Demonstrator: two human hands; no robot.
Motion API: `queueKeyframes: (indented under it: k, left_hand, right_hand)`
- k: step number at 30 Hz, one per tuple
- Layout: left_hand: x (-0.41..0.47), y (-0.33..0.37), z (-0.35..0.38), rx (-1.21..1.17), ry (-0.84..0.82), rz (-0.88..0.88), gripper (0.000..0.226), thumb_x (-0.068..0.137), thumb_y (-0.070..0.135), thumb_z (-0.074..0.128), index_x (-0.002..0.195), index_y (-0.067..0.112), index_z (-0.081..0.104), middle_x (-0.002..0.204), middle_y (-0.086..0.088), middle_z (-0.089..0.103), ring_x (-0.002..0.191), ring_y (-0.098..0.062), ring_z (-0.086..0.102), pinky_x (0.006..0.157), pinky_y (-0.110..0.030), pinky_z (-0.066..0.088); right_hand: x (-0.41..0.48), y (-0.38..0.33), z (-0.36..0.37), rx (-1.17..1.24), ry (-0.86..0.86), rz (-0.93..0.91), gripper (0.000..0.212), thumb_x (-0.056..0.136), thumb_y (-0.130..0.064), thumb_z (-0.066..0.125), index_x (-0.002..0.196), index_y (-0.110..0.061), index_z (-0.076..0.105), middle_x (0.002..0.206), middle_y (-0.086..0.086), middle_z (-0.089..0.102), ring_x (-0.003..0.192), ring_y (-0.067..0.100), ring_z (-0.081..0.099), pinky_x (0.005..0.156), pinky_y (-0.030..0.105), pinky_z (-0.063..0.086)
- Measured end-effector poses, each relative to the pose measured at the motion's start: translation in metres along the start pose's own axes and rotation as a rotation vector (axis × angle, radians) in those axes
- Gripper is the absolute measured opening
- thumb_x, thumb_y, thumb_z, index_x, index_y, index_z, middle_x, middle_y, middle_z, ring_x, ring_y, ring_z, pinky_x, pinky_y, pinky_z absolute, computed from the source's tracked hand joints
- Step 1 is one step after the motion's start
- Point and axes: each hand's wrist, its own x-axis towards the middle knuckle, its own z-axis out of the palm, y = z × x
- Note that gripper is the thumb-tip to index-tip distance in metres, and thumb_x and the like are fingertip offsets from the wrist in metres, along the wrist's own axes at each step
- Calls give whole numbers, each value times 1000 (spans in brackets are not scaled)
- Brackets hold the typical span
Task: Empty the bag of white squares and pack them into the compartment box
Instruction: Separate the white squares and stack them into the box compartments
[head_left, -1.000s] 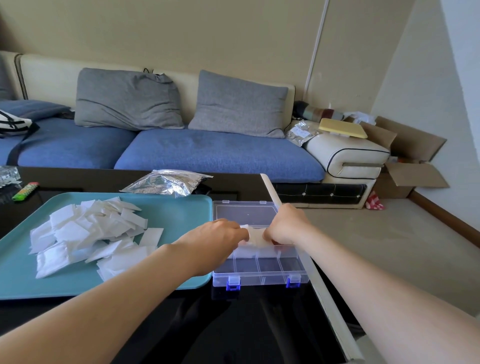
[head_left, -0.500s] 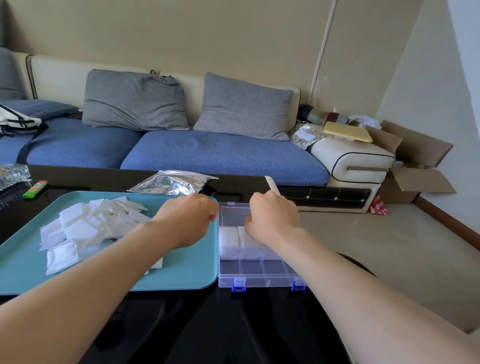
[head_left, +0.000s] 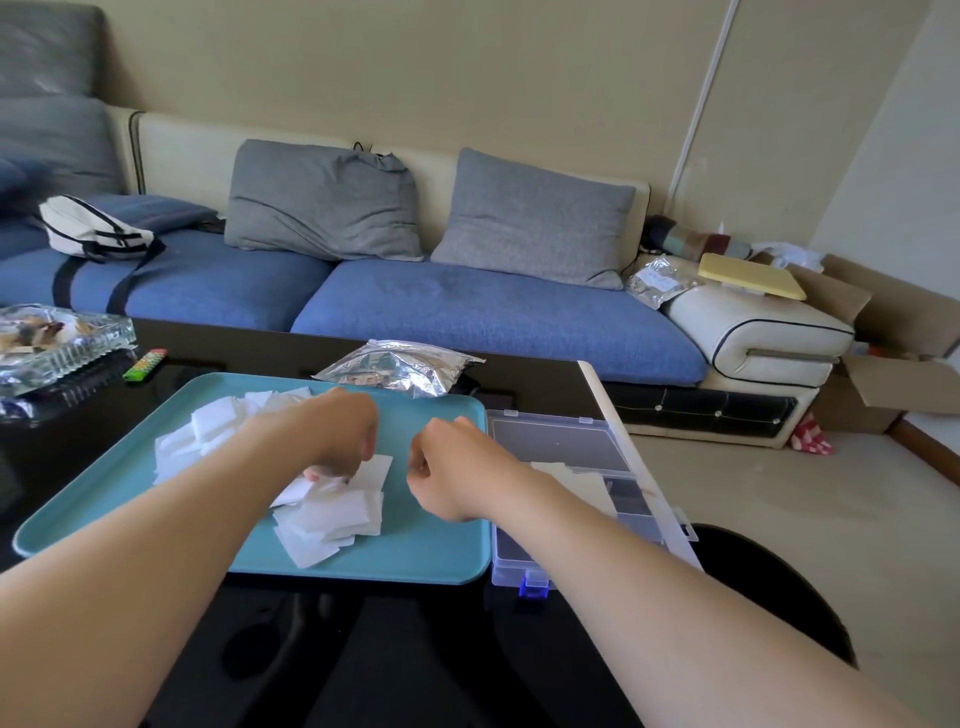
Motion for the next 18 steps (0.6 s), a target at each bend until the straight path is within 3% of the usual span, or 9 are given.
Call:
queueKeyframes:
  k: [2, 3, 5, 7, 10, 12, 15, 18]
  left_hand:
    - [-7, 0, -4, -47, -32, -22, 16, 82, 18, 70, 95, 27, 72, 99, 1, 64, 64, -19, 73, 70, -34, 64]
    - [-9, -2, -6, -63, -54, -35, 14, 78, 25, 73, 92, 25, 72, 95, 1, 67, 61, -20, 74, 70, -34, 65]
    - [-13, -5, -8, -73, -129, -35, 25, 71, 33, 78, 93, 22, 75, 92, 1, 72, 69, -22, 77, 71, -33, 66]
    - [-15, -4, -8, -62, -202, -12, 35, 67, 38, 84, 96, 20, 77, 94, 2, 71, 77, -24, 78, 68, -30, 65]
    - [-16, -5, -6, -71, -255, 9, 54, 62, 47, 95, 105, 20, 77, 105, 1, 69, 84, -24, 77, 66, -27, 62]
    - [-15, -7, -4, -86, -273, 20, 61, 58, 49, 98, 107, 20, 77, 109, -1, 71, 87, -23, 76, 70, -27, 63]
    - [-11, -9, -1, -110, -270, 27, 55, 57, 47, 98, 103, 26, 74, 105, 0, 73, 82, -19, 75, 71, -27, 64]
    - [-7, -10, 1, -133, -226, 21, 44, 61, 44, 95, 97, 30, 74, 96, 1, 76, 74, -16, 74, 64, -24, 61]
  right_hand:
    - [7, -2, 3, -16, -49, 7, 27, 99, -20, 47, 113, -9, 67, 111, 14, 65, 116, 40, 58, 92, 52, 58]
    - [11, -3, 5, -21, -74, 3, 30, 102, -21, 47, 123, -9, 65, 120, 16, 63, 117, 40, 59, 93, 51, 58]
    - [18, -7, 9, 1, -133, -49, 39, 106, -16, 45, 143, -17, 56, 131, 11, 59, 116, 37, 59, 88, 39, 55]
    - [23, -8, 13, 5, -175, -111, 54, 107, -8, 42, 156, -30, 45, 121, 3, 51, 116, 34, 53, 83, 34, 43]
    - [33, -8, 22, -78, -208, -144, 56, 107, -9, 41, 154, -38, 47, 106, 0, 40, 112, 34, 41, 86, 38, 34]
    - [35, -7, 24, -101, -197, -148, 44, 108, -19, 44, 146, -39, 54, 107, 1, 40, 115, 35, 39, 91, 45, 41]
    - [37, -7, 26, -105, -136, -151, 24, 107, -34, 53, 127, -27, 65, 117, 7, 47, 121, 37, 46, 97, 52, 49]
    - [38, -5, 26, -156, -62, -149, 21, 102, -31, 64, 114, -15, 69, 117, 10, 60, 114, 36, 56, 91, 48, 55]
